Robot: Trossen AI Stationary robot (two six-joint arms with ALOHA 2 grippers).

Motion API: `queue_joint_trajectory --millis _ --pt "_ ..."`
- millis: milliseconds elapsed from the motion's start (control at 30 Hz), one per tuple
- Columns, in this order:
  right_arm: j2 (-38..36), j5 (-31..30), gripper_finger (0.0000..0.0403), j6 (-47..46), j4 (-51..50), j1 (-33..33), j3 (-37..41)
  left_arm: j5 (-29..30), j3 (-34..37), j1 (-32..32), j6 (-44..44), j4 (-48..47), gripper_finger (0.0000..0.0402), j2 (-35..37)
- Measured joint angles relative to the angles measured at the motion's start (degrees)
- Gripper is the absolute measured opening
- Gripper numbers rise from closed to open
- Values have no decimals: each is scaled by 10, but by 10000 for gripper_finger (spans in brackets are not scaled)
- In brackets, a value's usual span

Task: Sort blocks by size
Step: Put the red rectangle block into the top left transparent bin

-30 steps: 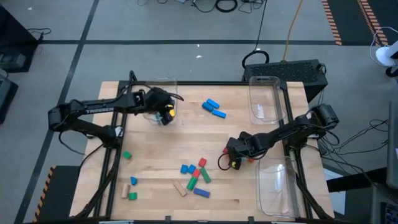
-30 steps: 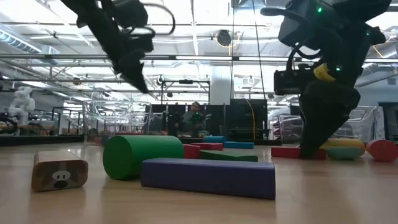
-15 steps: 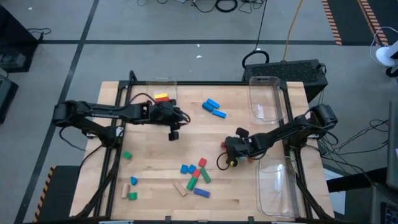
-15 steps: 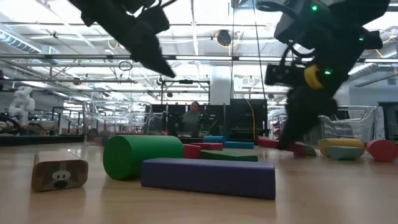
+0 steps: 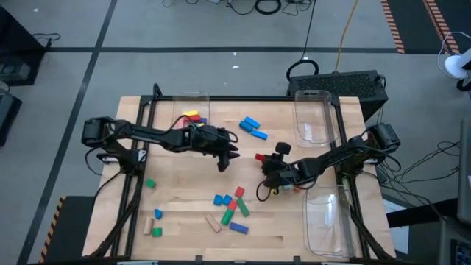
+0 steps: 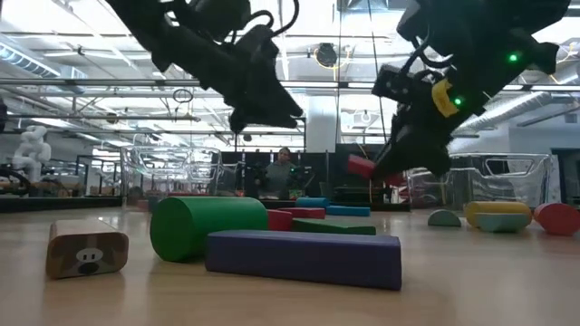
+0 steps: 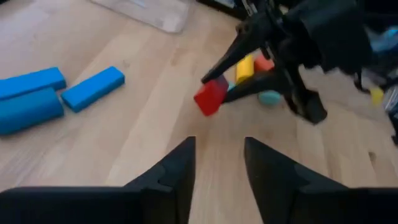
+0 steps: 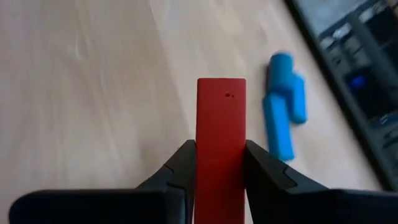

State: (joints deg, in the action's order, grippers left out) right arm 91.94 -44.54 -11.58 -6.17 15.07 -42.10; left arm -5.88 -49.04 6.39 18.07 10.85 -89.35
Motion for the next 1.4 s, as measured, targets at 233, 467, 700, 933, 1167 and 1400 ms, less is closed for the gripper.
queue_joint_trajectory --millis 233,467,700,933,1167,1400 --pt "0 -40 84 102 72 -1 -1 -28 0 11 38 43 238 -15" --pt "-1 -50 85 194 159 -17 -10 -44 0 28 98 65 255 -15" --pt "-1 -46 86 242 159 -30 -46 -44 0 39 111 65 255 -15" --pt "-1 -18 86 271 162 -39 -66 -44 0 41 99 84 255 -15" --pt "-1 -18 86 286 167 -43 -70 -44 0 41 101 84 217 -15" --pt "-1 -19 86 317 188 -52 -70 -44 0 41 126 90 153 -15"
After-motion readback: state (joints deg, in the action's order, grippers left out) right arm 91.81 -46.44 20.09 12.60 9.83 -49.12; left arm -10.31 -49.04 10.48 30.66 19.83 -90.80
